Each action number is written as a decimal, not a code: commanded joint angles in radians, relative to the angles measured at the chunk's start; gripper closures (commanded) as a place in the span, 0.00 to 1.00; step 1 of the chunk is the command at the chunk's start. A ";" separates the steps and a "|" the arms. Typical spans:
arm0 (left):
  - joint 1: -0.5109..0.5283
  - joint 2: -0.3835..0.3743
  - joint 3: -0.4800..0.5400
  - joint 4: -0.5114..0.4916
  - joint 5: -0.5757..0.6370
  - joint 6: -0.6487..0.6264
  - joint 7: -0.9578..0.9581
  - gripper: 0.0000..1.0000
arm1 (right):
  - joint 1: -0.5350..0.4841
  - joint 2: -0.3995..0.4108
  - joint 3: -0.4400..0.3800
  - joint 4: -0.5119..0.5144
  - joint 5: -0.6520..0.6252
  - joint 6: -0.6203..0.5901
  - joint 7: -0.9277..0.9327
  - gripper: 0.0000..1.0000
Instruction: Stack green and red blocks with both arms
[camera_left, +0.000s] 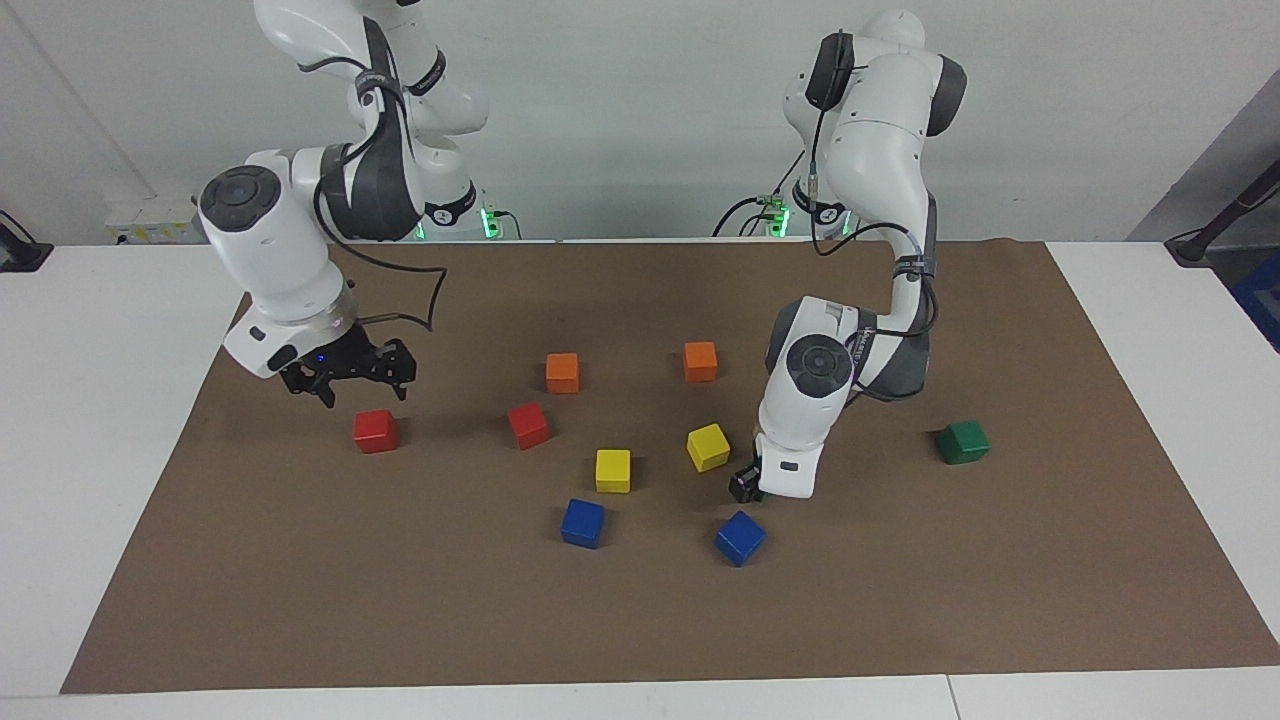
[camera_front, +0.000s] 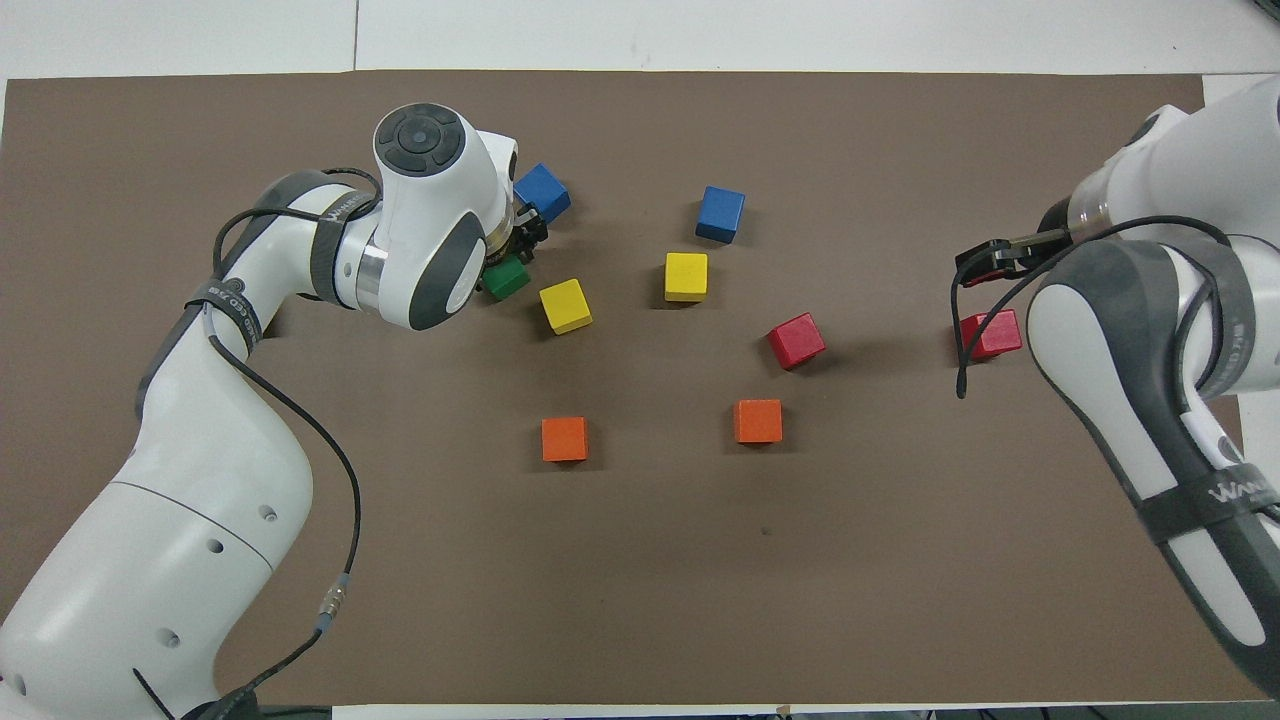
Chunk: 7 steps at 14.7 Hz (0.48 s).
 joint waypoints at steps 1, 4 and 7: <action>-0.010 -0.040 0.011 -0.058 0.006 0.016 -0.031 0.87 | 0.083 0.009 0.009 0.015 -0.024 -0.023 0.121 0.00; -0.007 -0.040 0.011 -0.050 0.006 -0.005 -0.029 1.00 | 0.183 0.009 0.009 -0.002 -0.024 -0.019 0.228 0.00; 0.010 -0.049 0.014 -0.014 0.013 -0.085 -0.016 1.00 | 0.220 0.012 0.009 -0.073 -0.024 0.045 0.233 0.00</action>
